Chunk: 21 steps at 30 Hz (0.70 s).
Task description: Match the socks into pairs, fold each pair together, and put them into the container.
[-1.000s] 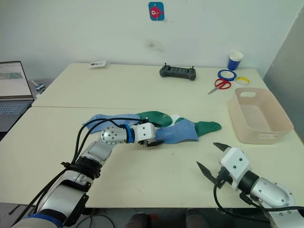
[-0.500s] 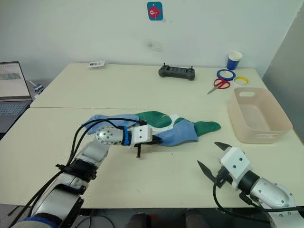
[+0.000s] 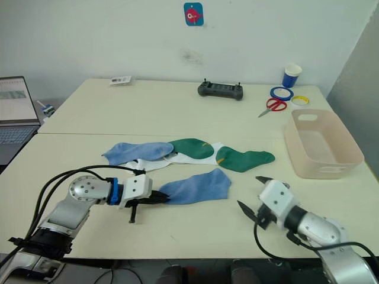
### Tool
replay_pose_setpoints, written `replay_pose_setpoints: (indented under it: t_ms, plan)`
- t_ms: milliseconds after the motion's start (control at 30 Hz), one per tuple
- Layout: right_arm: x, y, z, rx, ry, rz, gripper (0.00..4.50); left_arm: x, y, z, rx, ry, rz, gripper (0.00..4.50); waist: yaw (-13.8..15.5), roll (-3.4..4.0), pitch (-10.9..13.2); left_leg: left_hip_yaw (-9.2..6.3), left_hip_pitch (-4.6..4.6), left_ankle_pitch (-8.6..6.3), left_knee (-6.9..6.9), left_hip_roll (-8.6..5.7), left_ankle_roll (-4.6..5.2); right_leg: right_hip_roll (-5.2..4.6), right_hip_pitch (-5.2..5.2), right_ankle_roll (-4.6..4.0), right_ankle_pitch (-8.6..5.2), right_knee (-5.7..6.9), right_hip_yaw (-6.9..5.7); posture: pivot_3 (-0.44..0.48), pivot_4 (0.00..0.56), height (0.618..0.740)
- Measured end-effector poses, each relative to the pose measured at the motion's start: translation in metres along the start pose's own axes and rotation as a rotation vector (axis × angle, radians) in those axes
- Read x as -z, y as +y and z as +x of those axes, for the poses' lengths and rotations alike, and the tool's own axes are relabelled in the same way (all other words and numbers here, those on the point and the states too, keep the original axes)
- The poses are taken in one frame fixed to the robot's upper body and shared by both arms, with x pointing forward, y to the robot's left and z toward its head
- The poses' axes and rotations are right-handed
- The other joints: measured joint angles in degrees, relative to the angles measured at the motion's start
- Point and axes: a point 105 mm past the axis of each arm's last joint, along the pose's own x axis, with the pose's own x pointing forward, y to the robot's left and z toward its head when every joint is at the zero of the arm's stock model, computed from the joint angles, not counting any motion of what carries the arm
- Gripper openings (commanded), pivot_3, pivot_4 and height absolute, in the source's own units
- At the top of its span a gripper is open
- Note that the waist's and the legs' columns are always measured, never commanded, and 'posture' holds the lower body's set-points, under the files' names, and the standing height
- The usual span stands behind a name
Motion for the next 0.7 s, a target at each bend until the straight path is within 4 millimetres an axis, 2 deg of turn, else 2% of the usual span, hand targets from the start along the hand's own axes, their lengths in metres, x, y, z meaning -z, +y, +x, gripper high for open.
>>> replay_pose_setpoints:
  t_ms: [167, 300, 433, 567, 700]
  plan:
    - [0.006, 0.014, 0.029, -0.13, 0.011, -0.071, 4.5, 0.002, 0.0, -0.002, -0.023, -0.008, 0.03, 0.03, -0.1, 0.0, 0.0, -0.01, 0.0, 0.0, 0.0, 0.02, 0.0, 0.01, -0.02, -0.01, 0.0, 0.03, -0.02, 0.0, 0.15, 0.74]
    - [0.011, 0.024, 0.042, -0.267, 0.017, -0.189, 4.5, 0.004, 0.001, -0.003, -0.031, -0.01, 0.043, 0.03, 0.0, 0.01, 0.0, 0.04, 0.0, 0.0, 0.01, 0.01, 0.0, 0.01, -0.03, -0.02, 0.02, 0.03, 0.0, 0.0, 0.15, 0.74]
    - [0.014, 0.021, 0.053, -0.345, 0.021, -0.334, 4.5, 0.006, 0.003, -0.004, -0.04, -0.007, 0.054, 0.03, -0.1, 0.01, 0.0, 0.03, 0.02, 0.01, 0.03, 0.03, 0.01, 0.04, -0.03, -0.07, 0.05, 0.04, -0.02, 0.0, 0.15, 0.74]
    - [0.021, 0.004, 0.062, -0.384, 0.059, -0.452, 4.5, 0.006, 0.008, -0.004, -0.051, -0.004, 0.069, 0.03, 0.0, 0.01, 0.0, 0.03, 0.0, 0.01, 0.03, 0.04, 0.02, 0.04, -0.05, -0.1, 0.07, 0.03, -0.02, 0.0, 0.15, 0.74]
    - [0.019, 0.003, 0.073, -0.411, 0.031, -0.512, 3.54, 0.006, 0.01, -0.004, -0.066, -0.003, 0.074, 0.0, -0.1, 0.01, 0.0, 0.02, 0.01, 0.01, 0.04, 0.06, 0.02, 0.06, -0.05, -0.12, 0.09, 0.06, -0.02, 0.0, 0.15, 0.74]
